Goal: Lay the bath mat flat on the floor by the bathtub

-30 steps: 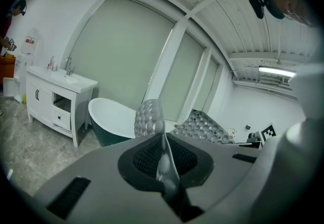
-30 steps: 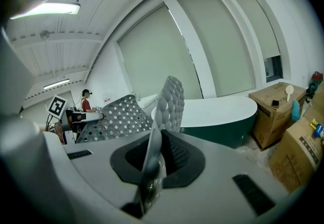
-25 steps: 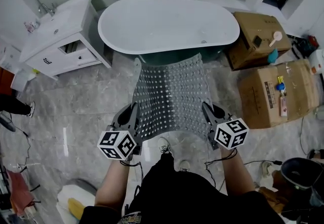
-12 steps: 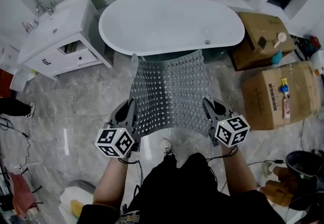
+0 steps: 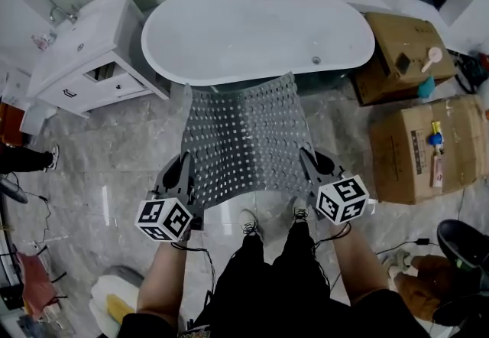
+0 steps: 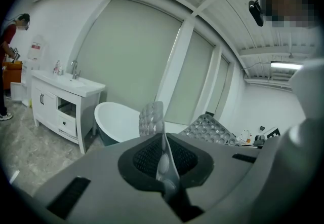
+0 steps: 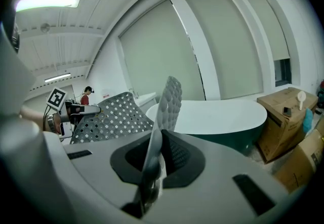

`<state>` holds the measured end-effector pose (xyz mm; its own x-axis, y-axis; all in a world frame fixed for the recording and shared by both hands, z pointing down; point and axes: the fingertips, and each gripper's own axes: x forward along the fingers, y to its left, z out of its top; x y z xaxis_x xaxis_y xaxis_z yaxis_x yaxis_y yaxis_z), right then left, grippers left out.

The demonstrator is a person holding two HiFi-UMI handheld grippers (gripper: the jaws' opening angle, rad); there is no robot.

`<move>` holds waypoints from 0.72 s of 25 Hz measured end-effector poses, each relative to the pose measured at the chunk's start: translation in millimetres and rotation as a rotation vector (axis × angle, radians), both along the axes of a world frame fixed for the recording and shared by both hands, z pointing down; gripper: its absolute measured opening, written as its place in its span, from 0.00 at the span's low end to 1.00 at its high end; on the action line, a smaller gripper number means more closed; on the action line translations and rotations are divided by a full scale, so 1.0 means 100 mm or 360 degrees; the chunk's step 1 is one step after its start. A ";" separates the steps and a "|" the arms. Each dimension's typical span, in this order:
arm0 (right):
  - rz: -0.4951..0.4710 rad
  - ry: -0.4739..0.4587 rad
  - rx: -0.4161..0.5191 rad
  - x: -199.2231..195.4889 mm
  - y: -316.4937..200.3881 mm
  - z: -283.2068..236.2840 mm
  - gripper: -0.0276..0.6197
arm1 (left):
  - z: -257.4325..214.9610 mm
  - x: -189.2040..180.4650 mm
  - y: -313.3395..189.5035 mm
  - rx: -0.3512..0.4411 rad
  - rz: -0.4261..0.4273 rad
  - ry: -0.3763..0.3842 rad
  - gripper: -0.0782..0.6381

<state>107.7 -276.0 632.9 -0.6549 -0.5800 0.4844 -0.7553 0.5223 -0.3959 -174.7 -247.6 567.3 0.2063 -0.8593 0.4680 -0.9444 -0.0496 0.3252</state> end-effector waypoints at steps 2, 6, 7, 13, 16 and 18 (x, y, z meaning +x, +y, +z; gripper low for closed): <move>-0.0027 -0.0010 -0.0003 0.10 -0.08 0.10 0.09 | 0.09 0.09 -0.05 -0.0006 -0.0040 -0.0015 0.15; -0.0077 -0.0026 -0.0042 0.31 -0.22 0.37 0.09 | 0.36 0.28 -0.12 -0.0032 -0.0114 -0.0023 0.15; -0.0087 -0.0027 -0.0054 0.38 -0.27 0.44 0.09 | 0.42 0.35 -0.15 -0.0040 -0.0131 -0.0028 0.15; -0.0131 -0.0029 -0.0109 0.82 -0.53 0.79 0.09 | 0.78 0.75 -0.36 -0.0075 -0.0220 -0.0050 0.15; -0.0142 -0.0022 -0.0118 0.94 -0.62 0.95 0.09 | 0.95 0.86 -0.42 -0.0080 -0.0246 -0.0057 0.15; -0.0138 -0.0014 -0.0125 1.01 -0.67 1.08 0.09 | 1.08 0.91 -0.46 -0.0091 -0.0251 -0.0058 0.15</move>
<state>208.6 -343.3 741.4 -0.7053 -0.4816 0.5202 -0.7051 0.5526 -0.4445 -83.5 -293.5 675.7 0.0527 -0.8515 0.5217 -0.9502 0.1180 0.2885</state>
